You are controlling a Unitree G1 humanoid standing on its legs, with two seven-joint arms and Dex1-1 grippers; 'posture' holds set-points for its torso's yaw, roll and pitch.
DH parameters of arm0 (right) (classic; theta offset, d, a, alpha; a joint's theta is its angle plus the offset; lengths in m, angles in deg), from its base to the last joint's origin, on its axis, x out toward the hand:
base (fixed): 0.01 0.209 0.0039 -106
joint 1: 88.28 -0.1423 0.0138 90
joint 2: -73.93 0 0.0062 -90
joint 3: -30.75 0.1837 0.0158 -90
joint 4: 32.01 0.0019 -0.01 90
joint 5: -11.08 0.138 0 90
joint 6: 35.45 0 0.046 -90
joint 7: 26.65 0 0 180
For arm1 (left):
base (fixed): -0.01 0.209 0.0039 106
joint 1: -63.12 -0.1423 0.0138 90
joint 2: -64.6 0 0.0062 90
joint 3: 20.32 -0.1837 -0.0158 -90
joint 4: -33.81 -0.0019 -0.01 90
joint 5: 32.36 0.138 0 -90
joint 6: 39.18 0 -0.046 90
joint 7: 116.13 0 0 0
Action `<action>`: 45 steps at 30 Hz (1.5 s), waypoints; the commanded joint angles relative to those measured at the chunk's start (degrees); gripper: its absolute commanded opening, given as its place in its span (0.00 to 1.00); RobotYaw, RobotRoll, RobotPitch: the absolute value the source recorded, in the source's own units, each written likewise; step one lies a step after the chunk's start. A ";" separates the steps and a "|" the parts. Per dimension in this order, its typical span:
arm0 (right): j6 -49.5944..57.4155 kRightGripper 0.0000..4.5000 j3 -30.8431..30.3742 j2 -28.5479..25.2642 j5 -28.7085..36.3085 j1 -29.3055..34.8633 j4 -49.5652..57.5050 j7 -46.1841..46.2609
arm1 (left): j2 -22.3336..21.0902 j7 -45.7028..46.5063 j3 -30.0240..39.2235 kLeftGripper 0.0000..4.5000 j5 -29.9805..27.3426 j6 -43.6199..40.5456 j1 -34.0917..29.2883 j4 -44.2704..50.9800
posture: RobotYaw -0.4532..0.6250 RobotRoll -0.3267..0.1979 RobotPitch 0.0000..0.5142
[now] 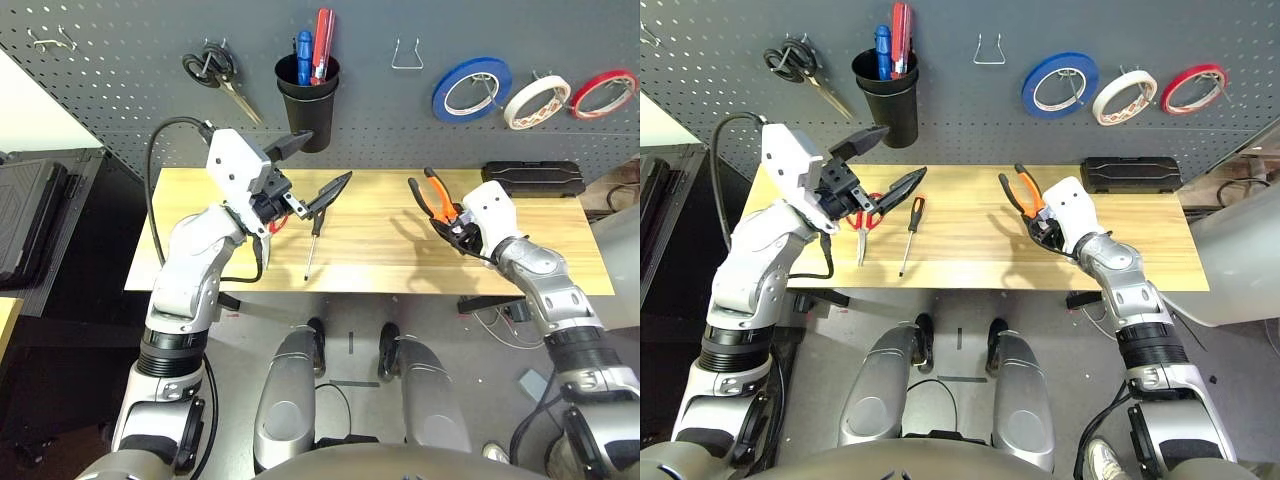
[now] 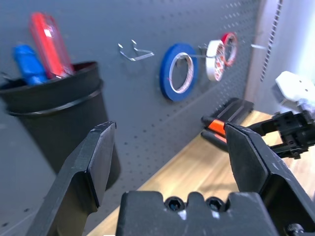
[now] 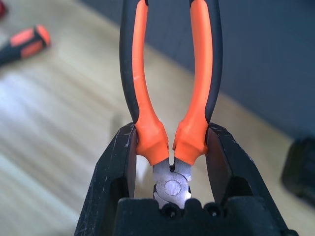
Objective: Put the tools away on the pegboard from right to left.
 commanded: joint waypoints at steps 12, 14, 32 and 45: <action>-5.21 0.47 1.96 2.85 1.11 -2.76 13.95 5.20 | 0.55 3.98 2.07 1.00 -4.75 -1.24 2.52 2.64 | 0.61 0.62 0.41; -5.66 0.47 2.08 3.20 0.99 -3.97 14.61 6.28 | 0.38 4.08 2.15 1.00 -5.06 -1.50 3.00 2.59 | 0.61 0.62 0.41; -8.58 0.47 1.10 7.34 -0.57 -19.49 13.78 14.26 | 0.03 3.28 0.65 1.00 -4.74 -1.00 3.58 1.42 | 0.60 0.62 0.40; -16.18 0.47 2.36 10.84 -0.48 -36.84 -10.40 17.54 | -0.42 3.06 -0.37 1.00 -4.40 -0.36 4.10 0.51 | 0.61 0.62 0.40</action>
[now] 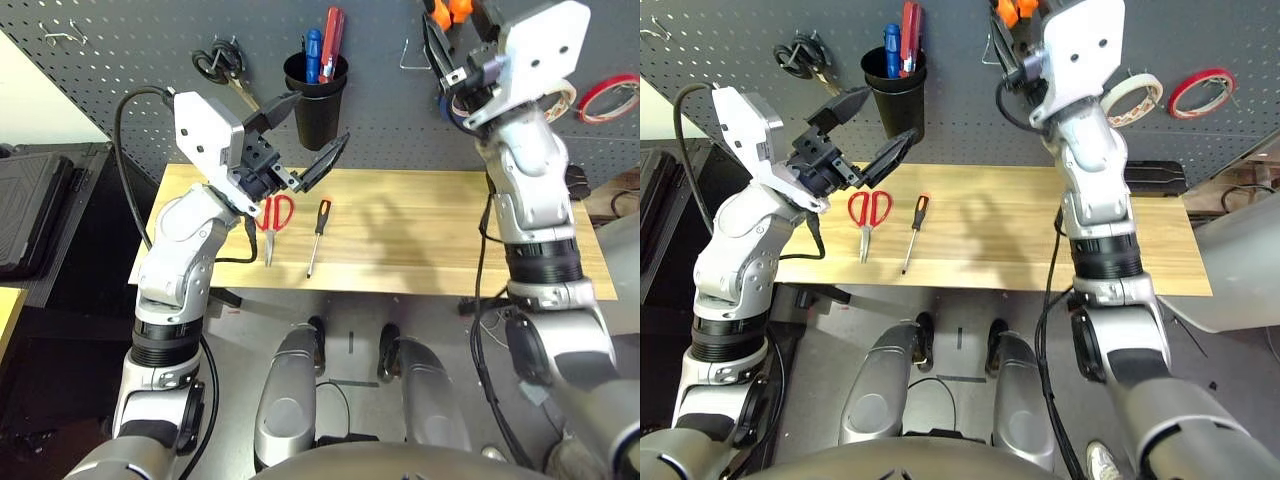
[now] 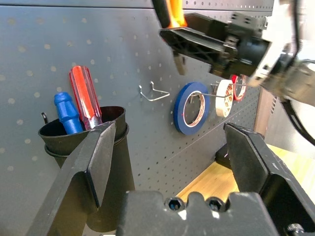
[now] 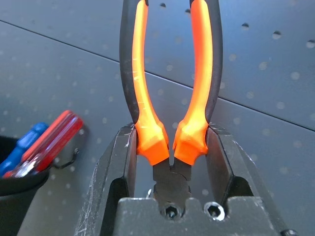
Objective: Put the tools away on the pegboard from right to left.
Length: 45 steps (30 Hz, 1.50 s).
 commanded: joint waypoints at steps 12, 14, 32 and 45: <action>-11.36 0.47 1.23 1.97 0.54 -9.36 -21.30 1.71 | -1.36 -0.51 -0.16 1.00 0.71 1.54 -0.32 -2.31 | 0.63 0.62 0.41; -11.90 0.47 1.27 2.17 0.55 -9.68 -22.83 1.92 | -1.58 -0.57 -0.14 1.00 0.73 1.80 -0.44 -2.57 | 0.64 0.62 0.41; -13.23 0.47 0.54 3.50 -0.28 -9.09 -31.77 2.50 | -2.00 -0.96 -0.61 1.00 1.01 2.61 -0.09 -4.10 | 0.64 0.62 0.43; -30.22 0.99 -0.79 1.02 -1.36 3.23 -19.27 -2.22 | -2.05 -1.17 -0.57 1.00 1.41 3.26 -1.36 -5.20 | 0.63 0.62 0.45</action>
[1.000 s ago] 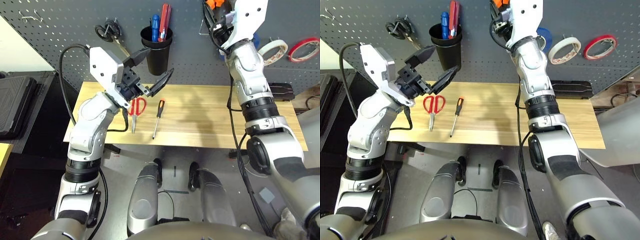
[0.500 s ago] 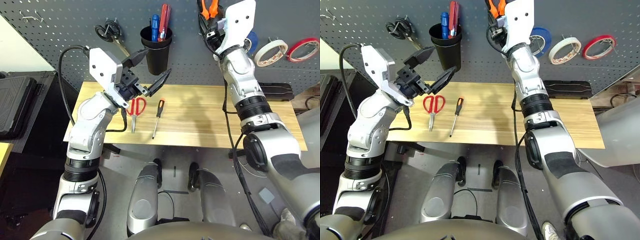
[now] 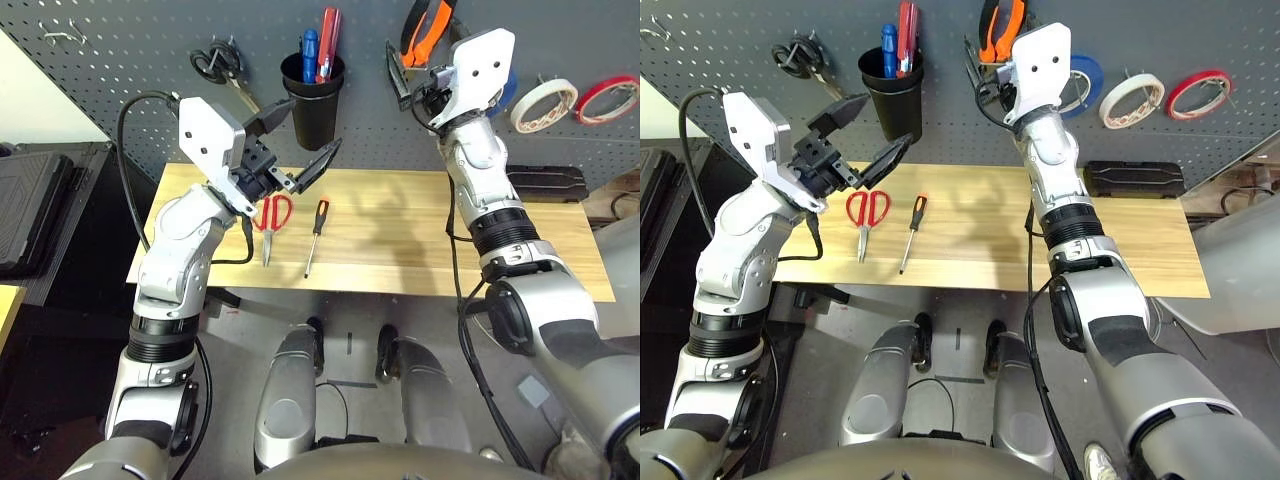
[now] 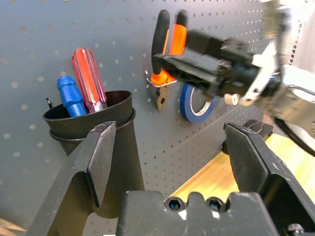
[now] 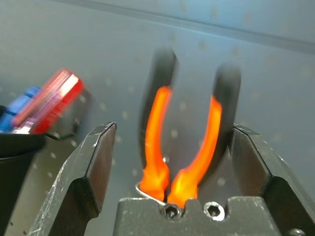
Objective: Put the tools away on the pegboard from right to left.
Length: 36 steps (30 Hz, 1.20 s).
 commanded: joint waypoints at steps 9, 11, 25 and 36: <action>0.92 0.99 -2.49 -7.01 1.34 20.20 21.52 -9.14 | -0.06 0.41 -0.68 1.00 1.45 0.06 -3.76 -1.51 | 0.63 0.62 0.46; 4.53 0.99 -3.47 -8.63 2.23 24.88 25.51 -11.83 | 0.05 0.79 -1.07 1.00 2.07 -0.20 -4.74 -1.93 | 0.63 0.62 0.46; 23.49 0.99 -8.44 -18.62 5.57 41.61 37.34 -29.15 | 2.26 6.06 -5.63 1.00 8.71 -4.31 -10.37 -4.97 | 0.59 0.62 0.51; 32.18 0.99 -10.02 -21.13 3.29 45.14 38.26 -32.05 | 5.51 13.35 -10.75 1.00 17.29 -10.79 -9.23 -11.37 | 0.59 0.62 0.51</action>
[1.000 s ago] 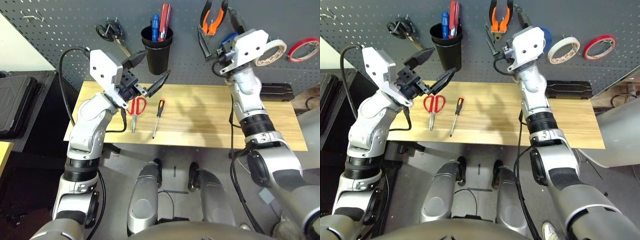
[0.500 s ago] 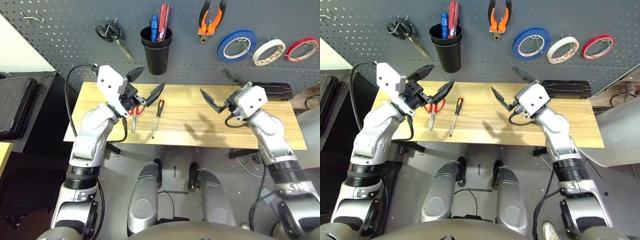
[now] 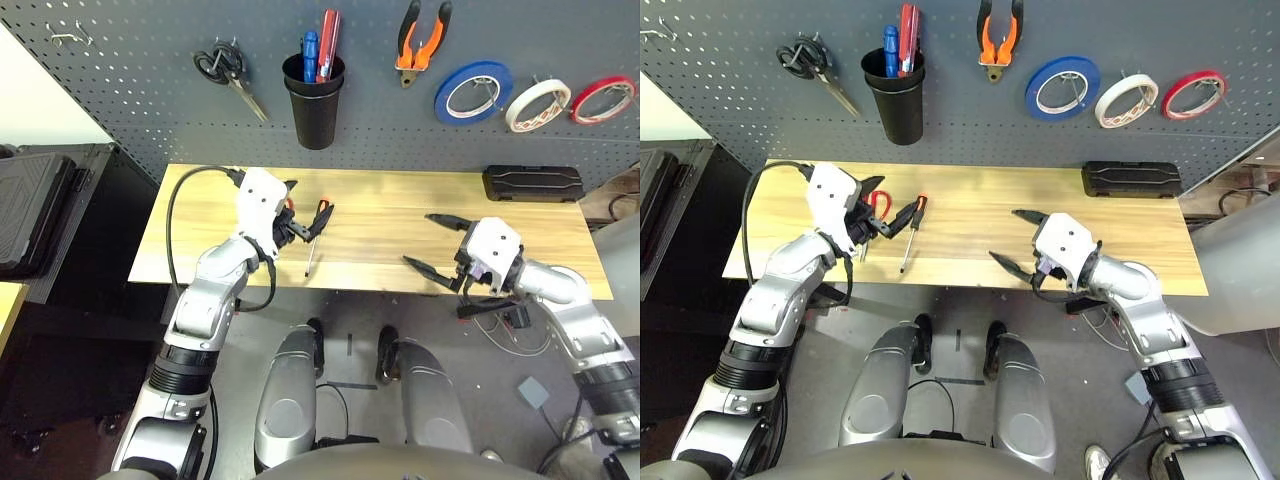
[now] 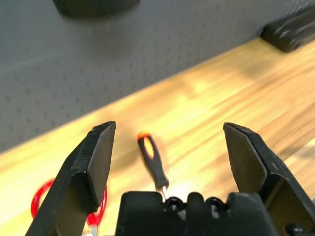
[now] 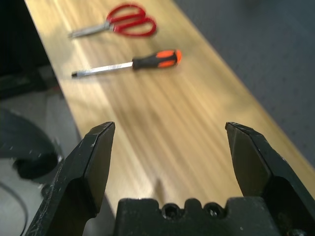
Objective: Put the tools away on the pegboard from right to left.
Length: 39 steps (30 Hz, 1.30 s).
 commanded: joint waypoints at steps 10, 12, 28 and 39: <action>3.55 0.99 -4.16 1.01 -5.36 -0.28 -3.16 0.53 | 2.95 0.39 -4.74 1.00 5.13 -5.84 7.40 -14.25 | 0.58 0.62 0.53; 3.73 0.99 -4.61 1.33 -5.98 -0.42 -3.62 0.66 | 3.41 0.43 -5.17 1.00 5.65 -6.56 8.95 -16.64 | 0.58 0.62 0.53; 2.21 0.99 -7.97 3.50 -10.62 -2.57 -7.13 2.89 | 10.75 6.92 -1.33 1.00 7.50 -8.99 26.73 -48.25 | 0.55 0.62 0.58; 1.53 0.99 -7.78 3.74 -11.68 -2.67 -6.86 3.71 | 14.45 8.72 1.74 1.00 7.38 -0.70 33.55 -67.94 | 0.51 0.62 0.54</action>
